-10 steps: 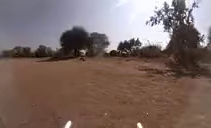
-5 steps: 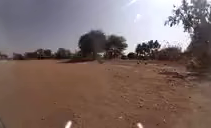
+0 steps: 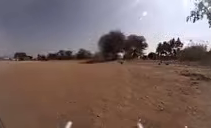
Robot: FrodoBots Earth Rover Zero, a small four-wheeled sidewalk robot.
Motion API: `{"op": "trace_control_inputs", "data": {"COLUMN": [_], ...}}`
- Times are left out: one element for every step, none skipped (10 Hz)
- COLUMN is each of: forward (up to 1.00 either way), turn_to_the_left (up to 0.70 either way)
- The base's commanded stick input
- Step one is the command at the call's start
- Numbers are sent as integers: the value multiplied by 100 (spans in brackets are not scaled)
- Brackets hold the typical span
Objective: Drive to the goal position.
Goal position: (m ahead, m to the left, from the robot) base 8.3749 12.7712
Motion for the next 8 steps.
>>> {"op": "trace_control_inputs", "data": {"forward": [0, 0, 0, 0, 0, 0, 0, 0], "turn_to_the_left": [70, 70, 70, 70, 70, 70, 70, 70]}}
